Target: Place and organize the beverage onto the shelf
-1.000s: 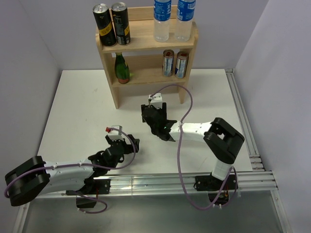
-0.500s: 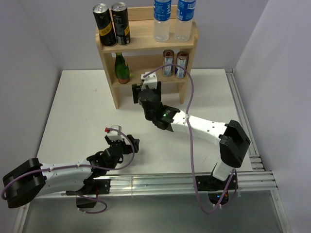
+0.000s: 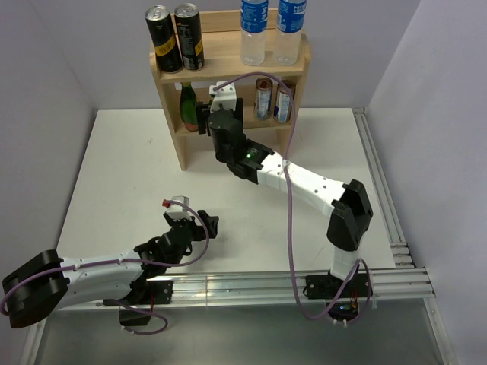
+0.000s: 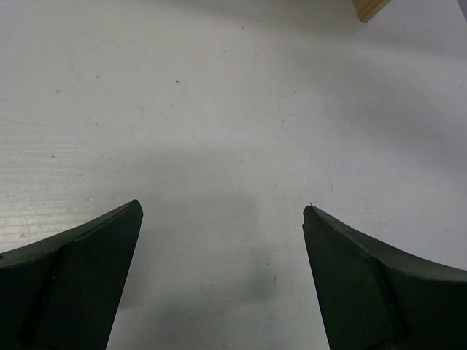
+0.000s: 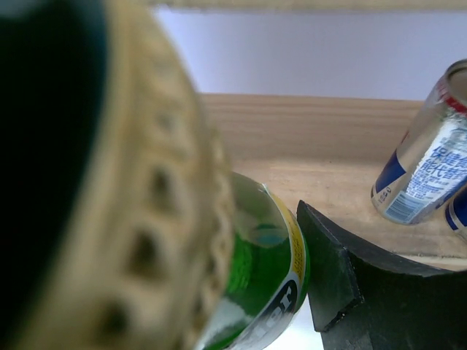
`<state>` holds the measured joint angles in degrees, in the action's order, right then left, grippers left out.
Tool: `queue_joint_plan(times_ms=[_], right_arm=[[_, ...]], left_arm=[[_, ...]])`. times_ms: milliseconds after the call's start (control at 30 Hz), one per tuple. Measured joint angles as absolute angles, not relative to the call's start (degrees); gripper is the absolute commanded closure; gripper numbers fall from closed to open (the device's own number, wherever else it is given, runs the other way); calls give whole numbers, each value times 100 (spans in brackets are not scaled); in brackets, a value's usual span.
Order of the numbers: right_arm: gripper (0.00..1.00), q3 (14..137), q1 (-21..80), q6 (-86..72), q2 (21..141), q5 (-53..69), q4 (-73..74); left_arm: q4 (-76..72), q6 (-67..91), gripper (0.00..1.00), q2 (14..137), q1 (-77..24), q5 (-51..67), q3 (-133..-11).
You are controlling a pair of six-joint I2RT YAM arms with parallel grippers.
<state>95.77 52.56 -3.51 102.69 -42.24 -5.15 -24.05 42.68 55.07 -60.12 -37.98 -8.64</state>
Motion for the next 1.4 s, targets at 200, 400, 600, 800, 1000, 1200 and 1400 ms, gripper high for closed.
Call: queue_joint_plan(times_ms=[200, 400, 600, 800, 1000, 1200, 1400], right_arm=[[100, 9717, 5059, -355, 10648, -4084, -239], [100, 9810, 4930, -381, 10820, -3972, -82], [100, 10103, 4851, -419, 11010, -3898, -75], [100, 10420, 4737, -469, 11214, -3793, -54], [100, 10575, 4600, -574, 11413, -3721, 19], [100, 10490, 4587, -707, 11426, -3664, -80], [100, 10462, 4587, -766, 11430, -3653, -99]], left_arm=[[-2405, 4270, 1, 5507, -6025, -3795, -864], [-2405, 4270, 1, 5518, -6047, -3800, -862], [-2410, 4270, 1, 5581, -6058, -3802, -862], [-2414, 4270, 1, 5675, -6071, -3806, -862], [-2436, 4268, 1, 5800, -6073, -3839, -862], [-2456, 4268, 1, 5887, -6073, -3848, -862], [-2460, 4268, 1, 5900, -6073, -3850, -862]])
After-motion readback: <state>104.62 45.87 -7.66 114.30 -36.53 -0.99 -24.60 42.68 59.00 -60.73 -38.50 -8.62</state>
